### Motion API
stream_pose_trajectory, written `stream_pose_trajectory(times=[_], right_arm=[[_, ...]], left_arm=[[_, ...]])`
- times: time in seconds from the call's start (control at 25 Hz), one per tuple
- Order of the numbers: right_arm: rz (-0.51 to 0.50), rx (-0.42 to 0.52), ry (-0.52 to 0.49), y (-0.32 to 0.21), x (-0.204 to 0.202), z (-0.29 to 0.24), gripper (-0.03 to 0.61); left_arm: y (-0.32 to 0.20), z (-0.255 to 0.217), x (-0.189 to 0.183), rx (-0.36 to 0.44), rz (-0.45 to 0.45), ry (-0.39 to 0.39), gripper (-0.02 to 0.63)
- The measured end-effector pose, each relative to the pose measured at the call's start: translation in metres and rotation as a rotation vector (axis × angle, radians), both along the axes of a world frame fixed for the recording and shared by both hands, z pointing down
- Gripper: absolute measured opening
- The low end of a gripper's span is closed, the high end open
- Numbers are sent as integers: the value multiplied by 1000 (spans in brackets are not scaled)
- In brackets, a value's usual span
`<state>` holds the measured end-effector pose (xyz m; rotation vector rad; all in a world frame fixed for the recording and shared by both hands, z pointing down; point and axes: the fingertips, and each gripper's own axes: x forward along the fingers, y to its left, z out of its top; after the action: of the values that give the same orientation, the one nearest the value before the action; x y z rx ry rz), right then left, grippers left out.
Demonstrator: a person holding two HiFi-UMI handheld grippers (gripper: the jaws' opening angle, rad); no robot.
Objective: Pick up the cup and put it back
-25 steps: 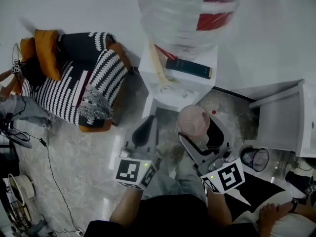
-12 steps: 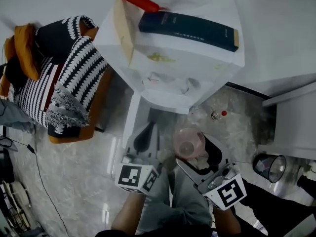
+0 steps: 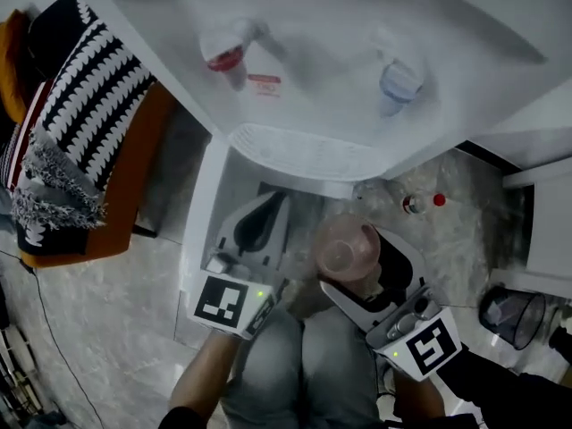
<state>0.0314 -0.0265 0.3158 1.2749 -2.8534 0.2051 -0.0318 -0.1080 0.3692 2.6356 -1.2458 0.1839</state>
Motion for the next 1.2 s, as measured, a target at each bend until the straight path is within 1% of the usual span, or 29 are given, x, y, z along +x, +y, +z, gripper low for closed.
stream_pose_trajectory(times=[0.08, 0.2, 0.24, 0.32, 0.4, 0.48, 0.52, 0.6, 0.68, 0.76, 0.88, 1.08, 1.2], right_arm=[[14, 20, 5, -5, 3, 26, 337], [41, 35, 27, -10, 13, 63, 337], [50, 35, 37, -13, 17, 75, 337], [77, 40, 57, -20, 26, 97, 337], [118, 35, 69, -28, 33, 118, 337], [149, 19, 87, -34, 37, 140, 337], [161, 9, 96, -37, 39, 150, 337], [183, -4, 107, -44, 41, 167, 337], [202, -12, 106, -50, 39, 180, 337], [209, 0, 95, -56, 34, 188, 337], [205, 22, 83, -66, 23, 197, 337], [234, 50, 64, -85, 17, 216, 337], [250, 56, 20, -103, 9, 225, 337]], left_arm=[[-3, 24, 6, 21, 51, -9, 18], [-6, 53, 9, 15, 94, 38, 18], [-7, 63, 11, 14, 106, 40, 18], [-13, 81, 14, 28, 115, 6, 18], [-21, 100, 16, 31, 87, -55, 18], [-26, 116, 18, 30, 55, -94, 18], [-28, 121, 20, 38, 52, -108, 18], [-28, 128, 25, 50, 69, -129, 18], [-27, 134, 27, 38, 86, -130, 18], [-25, 137, 27, 20, 97, -135, 18], [-19, 139, 23, 11, 105, -165, 18], [-17, 148, 22, -23, 115, -137, 18], [-18, 152, 21, -29, 119, -136, 18]])
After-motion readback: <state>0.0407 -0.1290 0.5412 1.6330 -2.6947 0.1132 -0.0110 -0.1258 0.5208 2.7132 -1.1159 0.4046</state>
